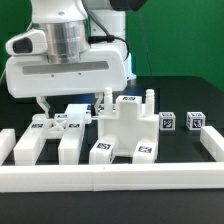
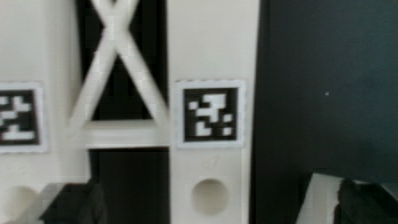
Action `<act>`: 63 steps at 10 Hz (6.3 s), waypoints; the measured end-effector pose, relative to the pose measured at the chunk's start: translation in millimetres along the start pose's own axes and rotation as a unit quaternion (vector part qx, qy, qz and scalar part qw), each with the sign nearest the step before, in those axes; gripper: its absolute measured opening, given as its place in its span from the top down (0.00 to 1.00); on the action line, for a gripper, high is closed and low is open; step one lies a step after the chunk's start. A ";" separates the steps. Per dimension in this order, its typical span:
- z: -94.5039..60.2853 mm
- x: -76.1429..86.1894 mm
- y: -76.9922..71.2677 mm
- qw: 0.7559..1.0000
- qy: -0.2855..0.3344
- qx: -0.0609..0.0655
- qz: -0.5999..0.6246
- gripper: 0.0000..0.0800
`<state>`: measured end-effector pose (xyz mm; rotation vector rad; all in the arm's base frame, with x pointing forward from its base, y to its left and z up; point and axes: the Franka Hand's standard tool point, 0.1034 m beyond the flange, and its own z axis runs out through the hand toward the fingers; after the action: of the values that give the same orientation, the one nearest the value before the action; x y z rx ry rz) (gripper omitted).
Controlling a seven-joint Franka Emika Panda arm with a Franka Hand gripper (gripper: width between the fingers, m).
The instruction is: Assemble chair
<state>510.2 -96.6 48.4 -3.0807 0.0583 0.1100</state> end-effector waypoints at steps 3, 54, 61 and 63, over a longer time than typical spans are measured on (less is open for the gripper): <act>9.1 4.4 -0.3 1.000 0.008 -0.008 -0.004 0.19; -58.2 38.8 -140.0 0.992 0.043 -0.019 0.115 0.64; -45.6 44.5 -134.2 0.994 0.049 -0.025 0.091 0.64; -45.8 45.7 -134.8 0.994 0.051 -0.025 0.091 0.29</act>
Offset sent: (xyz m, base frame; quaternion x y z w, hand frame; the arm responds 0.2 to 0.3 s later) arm 0.0089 0.0014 -0.0122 0.0053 0.0424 -0.0251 0.9988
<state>564.4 33.5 98.4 -3.1225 0.3453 -0.0377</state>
